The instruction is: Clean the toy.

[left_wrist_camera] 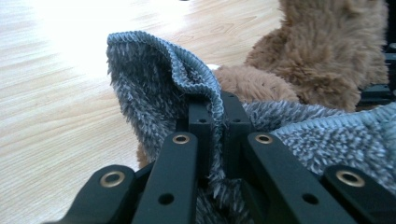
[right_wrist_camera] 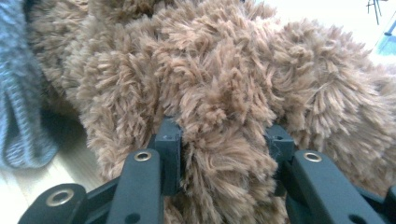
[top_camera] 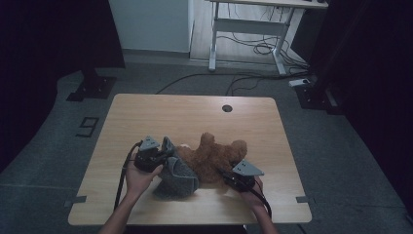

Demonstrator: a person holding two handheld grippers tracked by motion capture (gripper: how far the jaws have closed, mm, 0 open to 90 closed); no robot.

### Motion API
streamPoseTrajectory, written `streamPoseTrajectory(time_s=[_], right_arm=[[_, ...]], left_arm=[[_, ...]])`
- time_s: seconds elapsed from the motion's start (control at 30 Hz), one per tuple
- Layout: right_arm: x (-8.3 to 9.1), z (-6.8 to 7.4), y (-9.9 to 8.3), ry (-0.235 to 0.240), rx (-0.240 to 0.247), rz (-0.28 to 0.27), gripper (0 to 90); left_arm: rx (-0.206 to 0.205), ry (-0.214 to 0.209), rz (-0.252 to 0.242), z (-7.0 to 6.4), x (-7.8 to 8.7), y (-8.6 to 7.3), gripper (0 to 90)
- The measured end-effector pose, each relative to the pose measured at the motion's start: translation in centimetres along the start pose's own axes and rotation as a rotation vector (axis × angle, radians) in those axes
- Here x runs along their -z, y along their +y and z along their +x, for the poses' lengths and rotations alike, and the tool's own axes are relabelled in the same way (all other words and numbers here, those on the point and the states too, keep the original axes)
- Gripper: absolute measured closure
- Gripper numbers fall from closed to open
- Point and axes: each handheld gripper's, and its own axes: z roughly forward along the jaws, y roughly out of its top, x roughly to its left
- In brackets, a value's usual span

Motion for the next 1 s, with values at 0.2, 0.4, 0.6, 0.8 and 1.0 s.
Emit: streamPoseTrajectory(time_s=[0.2, 0.4, 0.6, 0.8, 1.0], right_arm=[[-1.2, -0.2, 0.1, -0.062, 0.01, -0.008, 62.6], [-2.5, -1.4, 0.5, -0.129, 0.011, -0.009, 63.6], [-3.9, -3.3, 1.2, -0.198, 0.001, 0.003, 65.1], [-4.6, -4.3, 1.2, -0.254, -0.019, -0.011, 65.8], [-4.2, -3.7, 1.2, -0.248, -0.015, -0.009, 65.7]], left_arm=[[0.011, 0.01, -0.01, 0.4, -1.4, 1.0, 85.2], [0.021, 0.033, -0.029, 0.6, -3.4, 2.2, 85.2], [0.017, 0.056, -0.037, 0.9, -5.0, 3.8, 84.9], [0.015, 0.048, -0.046, 0.9, -5.8, 6.1, 83.4], [-0.009, -0.016, 0.008, -0.4, -6.9, 7.9, 82.7]])
